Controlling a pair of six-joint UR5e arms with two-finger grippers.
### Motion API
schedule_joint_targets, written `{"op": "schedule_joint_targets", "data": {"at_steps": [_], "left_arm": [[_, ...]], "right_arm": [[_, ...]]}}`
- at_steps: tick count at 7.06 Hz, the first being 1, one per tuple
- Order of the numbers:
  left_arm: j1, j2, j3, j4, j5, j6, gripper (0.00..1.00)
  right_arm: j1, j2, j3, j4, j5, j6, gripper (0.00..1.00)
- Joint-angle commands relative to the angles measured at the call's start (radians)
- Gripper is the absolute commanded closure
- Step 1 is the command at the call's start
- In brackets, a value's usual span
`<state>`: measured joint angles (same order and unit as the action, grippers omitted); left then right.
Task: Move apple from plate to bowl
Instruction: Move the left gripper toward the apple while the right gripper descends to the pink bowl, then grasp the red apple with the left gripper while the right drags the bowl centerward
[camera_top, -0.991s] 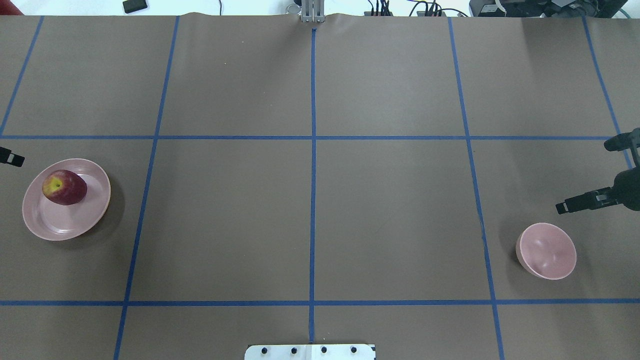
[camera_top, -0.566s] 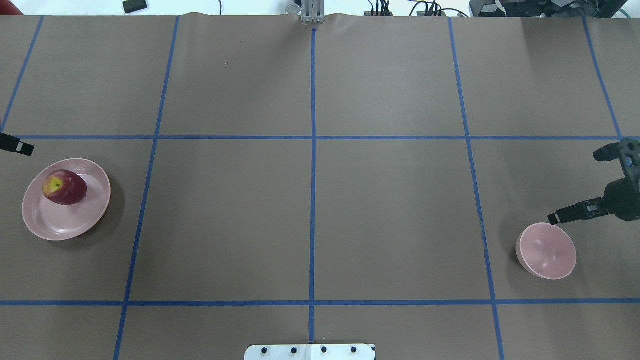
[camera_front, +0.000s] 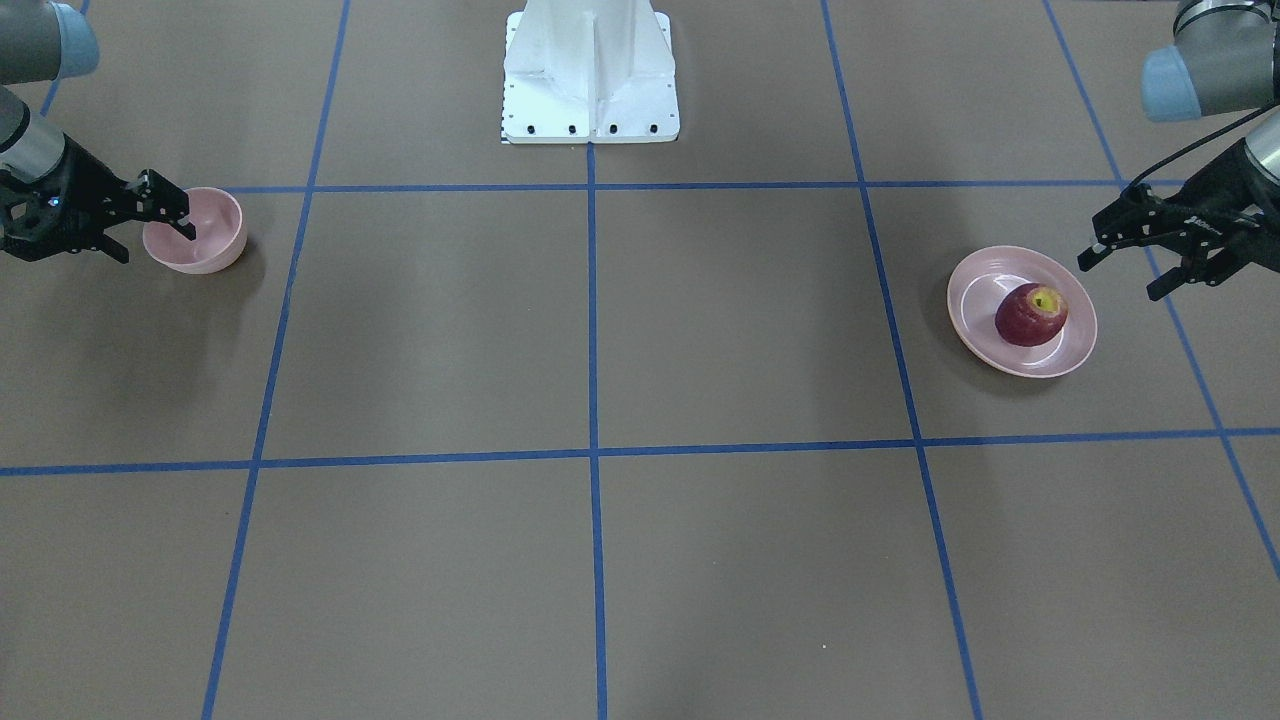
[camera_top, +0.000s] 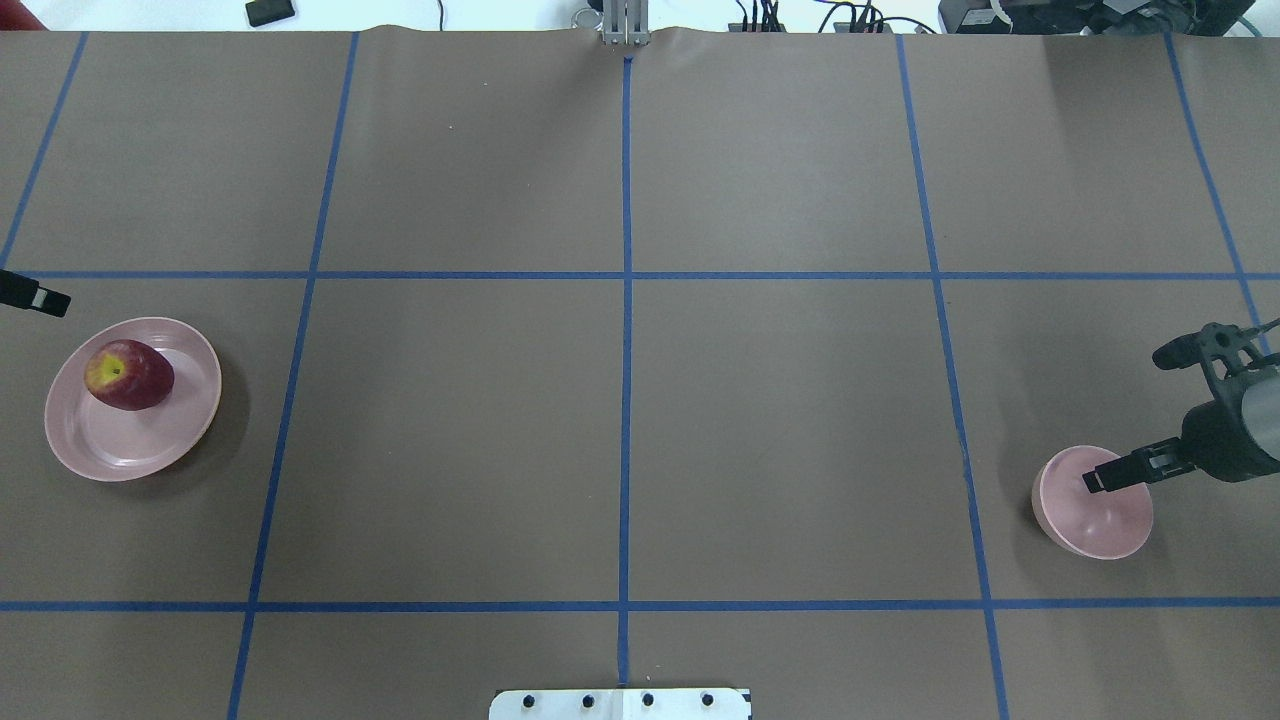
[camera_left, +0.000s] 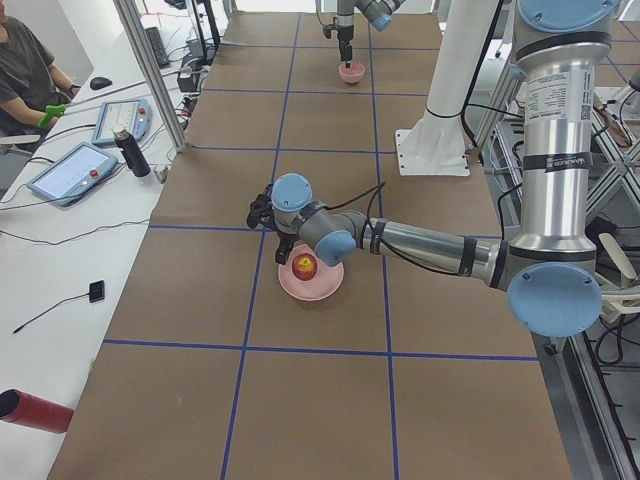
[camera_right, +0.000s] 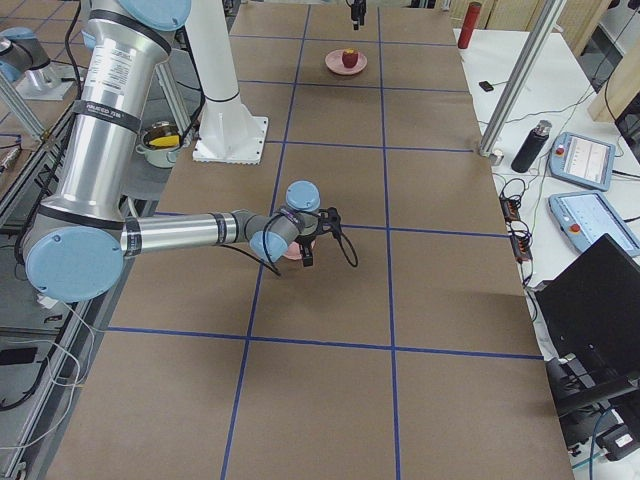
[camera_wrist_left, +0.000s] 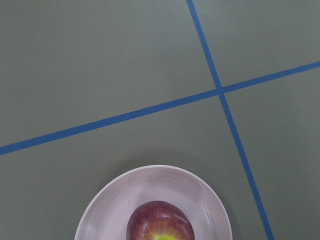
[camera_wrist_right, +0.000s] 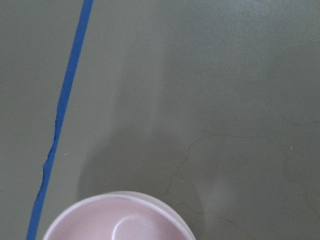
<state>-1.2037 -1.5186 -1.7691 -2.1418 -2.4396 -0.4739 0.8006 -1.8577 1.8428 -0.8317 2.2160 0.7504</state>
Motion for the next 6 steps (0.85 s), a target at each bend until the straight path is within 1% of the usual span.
{"op": "schedule_joint_targets", "data": {"at_steps": [1, 2, 4, 5, 6], "left_arm": [[0.007, -0.002, 0.011, 0.002, 0.002, 0.003, 0.02], [0.009, -0.009, 0.011, 0.003, 0.002, 0.001, 0.02], [0.036, -0.009, 0.011, 0.013, -0.002, -0.002, 0.02], [0.041, 0.020, 0.028, 0.014, 0.004, -0.038, 0.02], [0.042, 0.027, 0.037, 0.014, 0.008, -0.040, 0.02]], "right_arm": [[-0.014, -0.006, -0.002, 0.000, 0.002, 0.001, 0.87], [-0.011, -0.005, 0.001, 0.003, 0.008, 0.000, 1.00], [-0.005, -0.008, 0.019, 0.006, 0.014, 0.000, 1.00], [0.000, -0.005, 0.041, 0.006, 0.017, 0.001, 1.00], [0.024, 0.012, 0.053, 0.005, 0.037, 0.003, 1.00]]}}
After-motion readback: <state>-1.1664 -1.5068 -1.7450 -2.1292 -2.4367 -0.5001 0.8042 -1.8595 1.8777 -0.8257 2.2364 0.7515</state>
